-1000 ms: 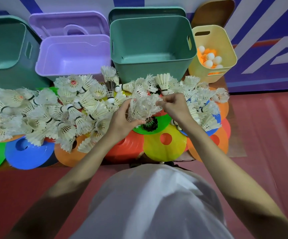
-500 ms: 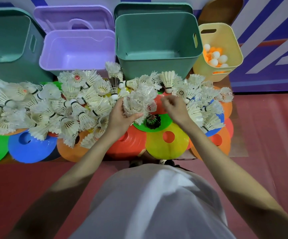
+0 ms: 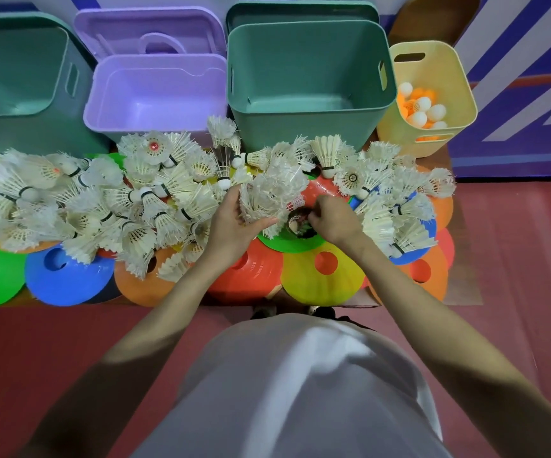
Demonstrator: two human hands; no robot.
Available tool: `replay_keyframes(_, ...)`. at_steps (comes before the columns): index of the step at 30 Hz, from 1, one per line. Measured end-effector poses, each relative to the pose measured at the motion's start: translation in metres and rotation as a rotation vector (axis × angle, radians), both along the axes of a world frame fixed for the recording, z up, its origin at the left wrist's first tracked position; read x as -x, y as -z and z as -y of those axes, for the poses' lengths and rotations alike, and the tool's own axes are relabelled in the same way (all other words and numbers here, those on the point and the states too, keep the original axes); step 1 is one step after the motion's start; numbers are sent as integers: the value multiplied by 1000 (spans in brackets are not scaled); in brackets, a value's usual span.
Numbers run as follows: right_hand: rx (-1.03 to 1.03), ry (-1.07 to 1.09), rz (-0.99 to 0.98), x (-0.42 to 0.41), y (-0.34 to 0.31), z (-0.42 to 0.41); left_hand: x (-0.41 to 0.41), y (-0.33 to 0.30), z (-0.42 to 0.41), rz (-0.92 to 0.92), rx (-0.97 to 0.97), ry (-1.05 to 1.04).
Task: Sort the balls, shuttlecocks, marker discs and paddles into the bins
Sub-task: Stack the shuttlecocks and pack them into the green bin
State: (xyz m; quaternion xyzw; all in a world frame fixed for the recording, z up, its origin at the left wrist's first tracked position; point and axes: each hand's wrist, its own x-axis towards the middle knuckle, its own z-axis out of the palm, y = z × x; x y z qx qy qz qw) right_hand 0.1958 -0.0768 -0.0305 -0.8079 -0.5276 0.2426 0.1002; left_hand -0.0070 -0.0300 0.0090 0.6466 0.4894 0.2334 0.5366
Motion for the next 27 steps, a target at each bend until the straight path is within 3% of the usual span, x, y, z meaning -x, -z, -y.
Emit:
replay_keyframes(5, -368, 231, -189, -30, -39, 10, -6, -12, -10, -57, -89, 21)
replay_keyframes(10, -756, 424, -601, -55, -85, 8, -22, -31, -21, -65, -186, 70)
replay_keyframes(15, -677, 270, -763, -74, -115, -3, -34, -37, -38, -107, -243, 63)
replay_keyframes(22, -474, 106, -661, -80, -113, -35, -48, -47, -55, -135, -315, 123)
replay_keyframes(27, -504, 106, -637, -80, -110, -60, -63, -56, -76, -209, -427, 149)
